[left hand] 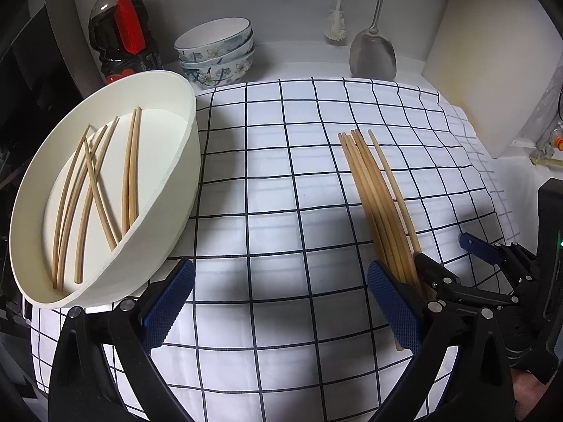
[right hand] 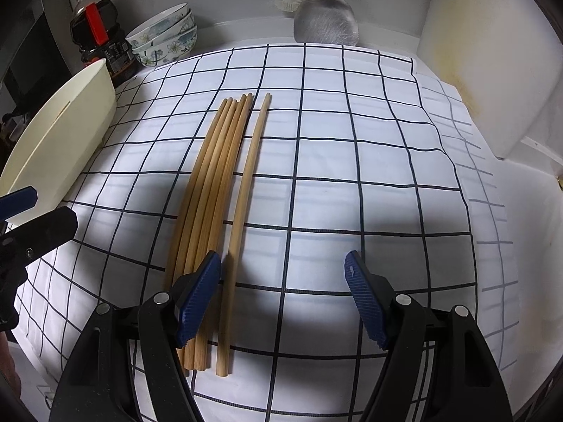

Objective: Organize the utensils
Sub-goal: 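Lower the right tool and pinch another chopstick from the row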

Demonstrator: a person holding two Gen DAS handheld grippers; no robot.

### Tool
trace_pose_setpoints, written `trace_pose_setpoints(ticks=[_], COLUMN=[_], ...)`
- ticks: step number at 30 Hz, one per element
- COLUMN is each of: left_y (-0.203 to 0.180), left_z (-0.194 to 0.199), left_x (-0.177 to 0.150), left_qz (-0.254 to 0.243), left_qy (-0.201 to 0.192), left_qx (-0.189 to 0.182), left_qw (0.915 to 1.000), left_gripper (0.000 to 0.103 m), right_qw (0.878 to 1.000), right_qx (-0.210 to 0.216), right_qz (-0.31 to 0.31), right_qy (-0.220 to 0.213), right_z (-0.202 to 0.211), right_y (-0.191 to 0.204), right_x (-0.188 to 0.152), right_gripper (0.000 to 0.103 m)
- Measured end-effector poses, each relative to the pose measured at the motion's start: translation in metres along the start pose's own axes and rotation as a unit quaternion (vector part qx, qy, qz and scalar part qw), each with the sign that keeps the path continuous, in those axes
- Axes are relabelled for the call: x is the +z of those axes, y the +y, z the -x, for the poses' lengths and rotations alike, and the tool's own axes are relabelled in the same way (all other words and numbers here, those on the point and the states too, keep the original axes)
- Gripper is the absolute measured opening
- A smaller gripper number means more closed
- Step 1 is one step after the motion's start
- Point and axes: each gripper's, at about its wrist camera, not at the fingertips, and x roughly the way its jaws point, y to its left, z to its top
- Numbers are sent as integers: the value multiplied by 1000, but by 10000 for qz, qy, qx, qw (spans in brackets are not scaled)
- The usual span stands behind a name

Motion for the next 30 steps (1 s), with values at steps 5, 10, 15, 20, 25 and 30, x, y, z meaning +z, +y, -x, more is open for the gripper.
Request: trace_pose_setpoints(ticks=[5,10,15,20,25,30], left_y=[-4,-9,-17,-28,-37,-42], left_z=[-2,-10,-22,-32,-42,-48], left_x=[-2,-4,-4,-3,-7,-9], left_qz=[-46,-76,-65,-129,-261,-375], left_qy=[7,57,190,241,303,393], left_qx=[-38,-91,-168,-202,-170,-63], left_qw=[10000,9999,9997,9994,9991,9985], left_gripper=[97,97,97,97,97,97], right_qw=[9998,9997,9997,9997,9995,9995], right_qx=[-71,-111,-159,-180,-200,-163], right_qz=[150,174,110,-1,-128,-148], right_qy=[-62,-129,-152,-190,-201,-220], right_z=[-3,-3,-3,-2,-2,-1], right_y=[2,-6,-21,-34,-44,-46], right_x=[-2,-3,-1,-1,0,0], right_gripper=[70,69,69,69,69,69])
